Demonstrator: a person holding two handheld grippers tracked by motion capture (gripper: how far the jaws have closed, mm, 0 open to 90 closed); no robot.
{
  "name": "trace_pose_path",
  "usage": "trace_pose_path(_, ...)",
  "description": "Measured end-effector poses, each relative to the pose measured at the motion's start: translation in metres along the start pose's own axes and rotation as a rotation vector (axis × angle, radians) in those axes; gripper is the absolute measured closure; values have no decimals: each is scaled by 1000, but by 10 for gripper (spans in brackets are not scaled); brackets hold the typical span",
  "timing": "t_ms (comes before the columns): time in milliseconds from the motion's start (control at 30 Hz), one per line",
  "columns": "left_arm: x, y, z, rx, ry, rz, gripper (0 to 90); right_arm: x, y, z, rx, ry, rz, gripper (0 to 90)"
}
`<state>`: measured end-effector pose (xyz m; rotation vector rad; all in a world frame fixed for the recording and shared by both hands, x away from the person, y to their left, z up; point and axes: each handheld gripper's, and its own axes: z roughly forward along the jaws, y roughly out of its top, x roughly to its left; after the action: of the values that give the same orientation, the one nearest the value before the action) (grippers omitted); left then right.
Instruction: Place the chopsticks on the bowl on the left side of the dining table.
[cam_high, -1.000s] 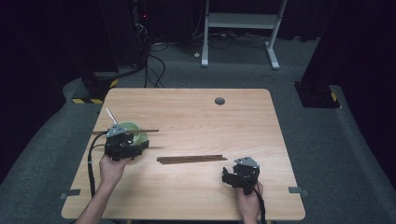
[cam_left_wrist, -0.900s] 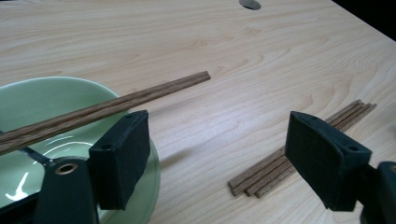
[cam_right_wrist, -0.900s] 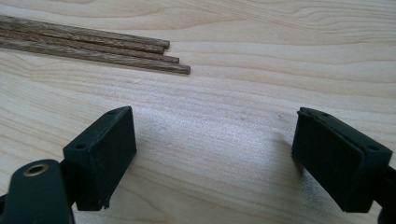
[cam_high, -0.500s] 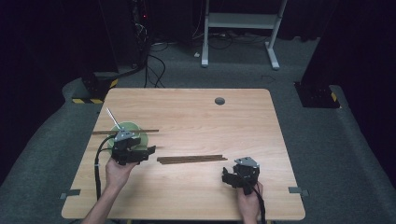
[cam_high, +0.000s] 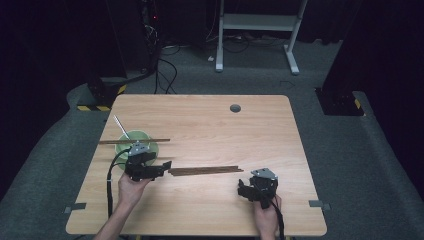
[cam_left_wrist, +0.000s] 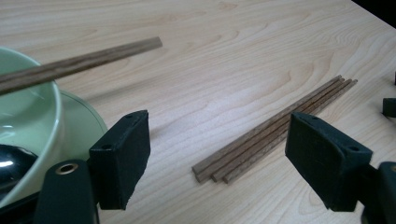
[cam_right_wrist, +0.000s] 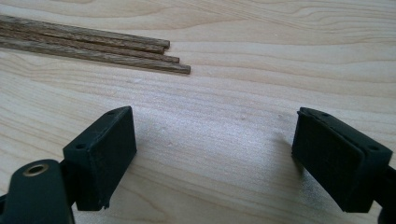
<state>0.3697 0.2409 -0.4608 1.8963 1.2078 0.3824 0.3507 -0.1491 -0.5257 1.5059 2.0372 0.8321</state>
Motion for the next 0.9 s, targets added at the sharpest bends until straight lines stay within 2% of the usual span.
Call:
trace_pose_path(300,-1,-11,5,21,-3,-8,230,0,0,0,-1,0,0,133)
trace_pose_path(500,1,-17,7,28,-12,-33,230,0,0,0,-1,0,0,133)
trace_pose_path(800,4,-29,11,40,4,-56,231,0,0,0,-1,0,-1,133)
trace_pose_path(900,5,-32,12,46,17,-50,233,0,0,0,-1,0,-1,133)
